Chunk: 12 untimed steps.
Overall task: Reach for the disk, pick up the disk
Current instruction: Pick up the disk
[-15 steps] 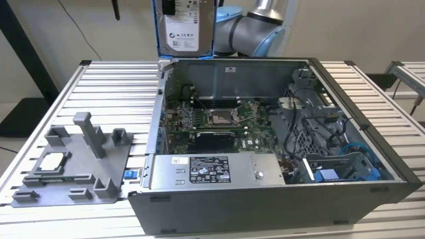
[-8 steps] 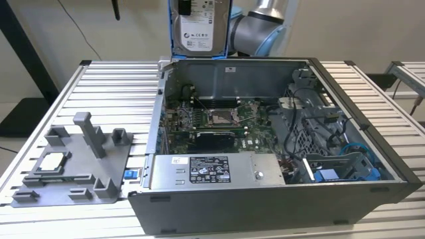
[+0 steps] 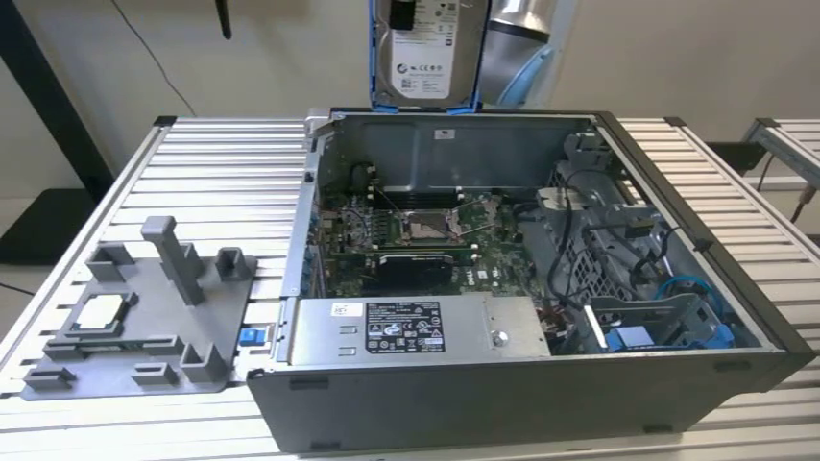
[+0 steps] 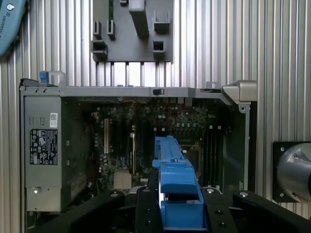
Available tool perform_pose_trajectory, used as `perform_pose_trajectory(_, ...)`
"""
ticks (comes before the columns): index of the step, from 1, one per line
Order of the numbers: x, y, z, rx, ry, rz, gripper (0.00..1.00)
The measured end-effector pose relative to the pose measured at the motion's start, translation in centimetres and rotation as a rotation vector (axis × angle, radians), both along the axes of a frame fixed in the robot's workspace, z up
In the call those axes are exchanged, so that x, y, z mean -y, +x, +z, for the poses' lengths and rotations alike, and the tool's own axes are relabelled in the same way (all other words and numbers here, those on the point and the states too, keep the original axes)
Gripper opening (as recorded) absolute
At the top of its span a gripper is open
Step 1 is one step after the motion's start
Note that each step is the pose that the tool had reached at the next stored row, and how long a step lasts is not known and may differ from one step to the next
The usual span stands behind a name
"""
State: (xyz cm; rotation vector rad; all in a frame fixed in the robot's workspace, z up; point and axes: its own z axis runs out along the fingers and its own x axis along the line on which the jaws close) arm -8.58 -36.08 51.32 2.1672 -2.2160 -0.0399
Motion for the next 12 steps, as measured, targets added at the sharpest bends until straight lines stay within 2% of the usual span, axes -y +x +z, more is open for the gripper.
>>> perform_pose_trajectory(12, 0.00, 5.4, 0.01, -0.0020, -0.0001, 0.000, 0.00)
